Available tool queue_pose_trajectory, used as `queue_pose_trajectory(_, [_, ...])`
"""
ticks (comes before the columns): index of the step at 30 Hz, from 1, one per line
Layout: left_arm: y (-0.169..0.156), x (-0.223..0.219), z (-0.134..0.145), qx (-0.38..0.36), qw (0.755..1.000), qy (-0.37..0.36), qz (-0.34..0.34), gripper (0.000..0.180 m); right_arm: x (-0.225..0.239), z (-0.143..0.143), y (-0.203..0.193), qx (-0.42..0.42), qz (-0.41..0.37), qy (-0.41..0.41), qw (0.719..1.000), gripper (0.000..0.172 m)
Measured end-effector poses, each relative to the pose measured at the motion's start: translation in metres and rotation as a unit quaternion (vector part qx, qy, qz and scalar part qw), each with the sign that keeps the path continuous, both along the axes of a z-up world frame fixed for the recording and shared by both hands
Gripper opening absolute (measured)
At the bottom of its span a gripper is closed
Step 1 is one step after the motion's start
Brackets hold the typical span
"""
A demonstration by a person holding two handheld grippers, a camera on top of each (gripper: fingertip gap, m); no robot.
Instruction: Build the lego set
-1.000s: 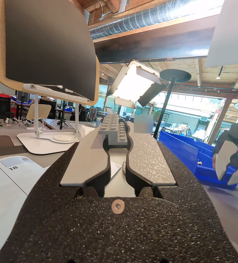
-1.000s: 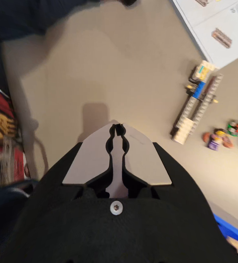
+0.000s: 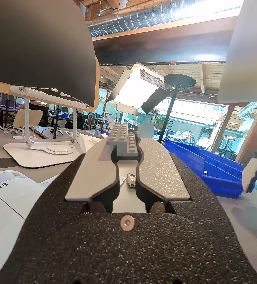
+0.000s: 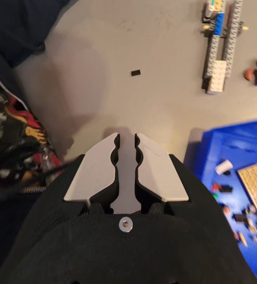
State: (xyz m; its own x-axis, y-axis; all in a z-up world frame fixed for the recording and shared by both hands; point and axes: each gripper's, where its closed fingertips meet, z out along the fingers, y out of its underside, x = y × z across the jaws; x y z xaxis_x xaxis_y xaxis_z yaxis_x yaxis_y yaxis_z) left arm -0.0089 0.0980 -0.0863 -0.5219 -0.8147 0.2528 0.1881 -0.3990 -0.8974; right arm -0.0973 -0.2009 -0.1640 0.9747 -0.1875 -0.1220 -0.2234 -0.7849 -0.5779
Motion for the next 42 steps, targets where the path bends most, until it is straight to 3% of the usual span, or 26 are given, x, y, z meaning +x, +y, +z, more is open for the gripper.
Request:
queue_pose_trajectory(9, [-0.003,0.000,0.000,0.009,1.000,0.000,0.001,0.018,0.081,0.030,-0.142,-0.086,-0.091,-0.071,0.990,0.018])
queue_pose_trajectory(17, [-0.006,0.002,-0.001,0.029,0.999,0.002,0.013,0.018,0.112,0.025,-0.192,-0.136,-0.103,-0.107,0.979,0.018])
queue_pose_trajectory(27, [-0.003,0.003,-0.002,0.021,1.000,0.006,0.016,0.018,0.134,0.022,-0.208,-0.143,-0.119,-0.098,0.978,0.017])
queue_pose_trajectory(35, [-0.002,0.003,-0.002,0.018,1.000,0.007,0.021,0.018,0.155,0.018,-0.186,-0.134,-0.110,-0.082,0.982,0.018])
queue_pose_trajectory(39, [-0.002,0.003,-0.001,0.018,1.000,0.006,0.023,0.018,0.165,0.013,-0.162,-0.154,-0.041,-0.086,0.983,0.021])
queue_pose_trajectory(42, [-0.001,0.003,-0.001,0.015,1.000,0.006,0.021,0.018,0.170,-0.002,-0.149,-0.165,0.087,-0.086,0.979,0.022])
